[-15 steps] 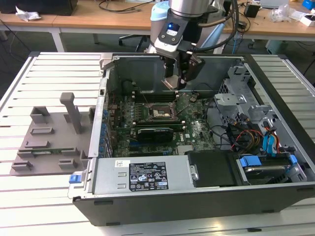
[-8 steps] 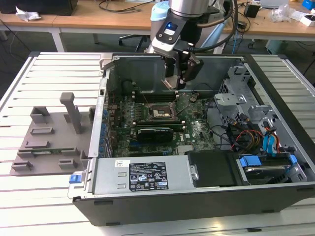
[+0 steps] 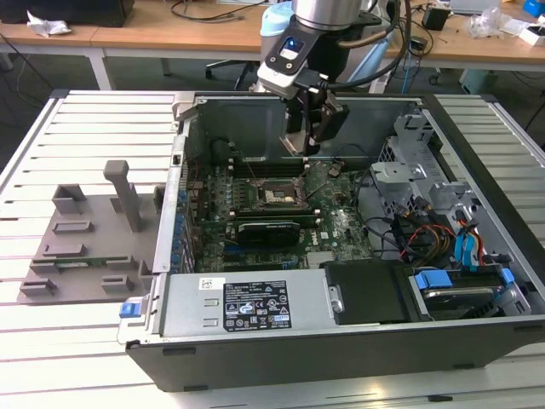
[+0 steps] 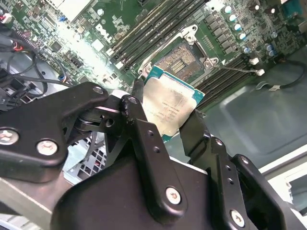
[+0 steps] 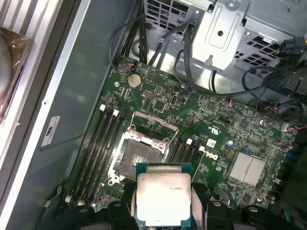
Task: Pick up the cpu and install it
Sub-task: 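Place the cpu into insertion slot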
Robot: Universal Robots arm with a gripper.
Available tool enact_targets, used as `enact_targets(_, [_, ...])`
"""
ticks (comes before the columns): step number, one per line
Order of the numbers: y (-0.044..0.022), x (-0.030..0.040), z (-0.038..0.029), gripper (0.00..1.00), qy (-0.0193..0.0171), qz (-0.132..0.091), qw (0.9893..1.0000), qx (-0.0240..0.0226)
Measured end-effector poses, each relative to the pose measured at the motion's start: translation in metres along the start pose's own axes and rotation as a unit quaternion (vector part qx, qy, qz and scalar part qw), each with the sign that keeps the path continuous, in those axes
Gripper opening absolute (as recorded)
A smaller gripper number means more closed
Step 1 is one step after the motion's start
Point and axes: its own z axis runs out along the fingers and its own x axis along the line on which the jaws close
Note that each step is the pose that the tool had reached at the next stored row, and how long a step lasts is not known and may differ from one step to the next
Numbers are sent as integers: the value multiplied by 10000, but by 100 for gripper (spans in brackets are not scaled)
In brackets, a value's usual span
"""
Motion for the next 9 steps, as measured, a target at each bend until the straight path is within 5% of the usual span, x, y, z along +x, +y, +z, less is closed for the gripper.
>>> enact_targets(9, [0, 0, 2, 55, 10, 389, 9992, 2])
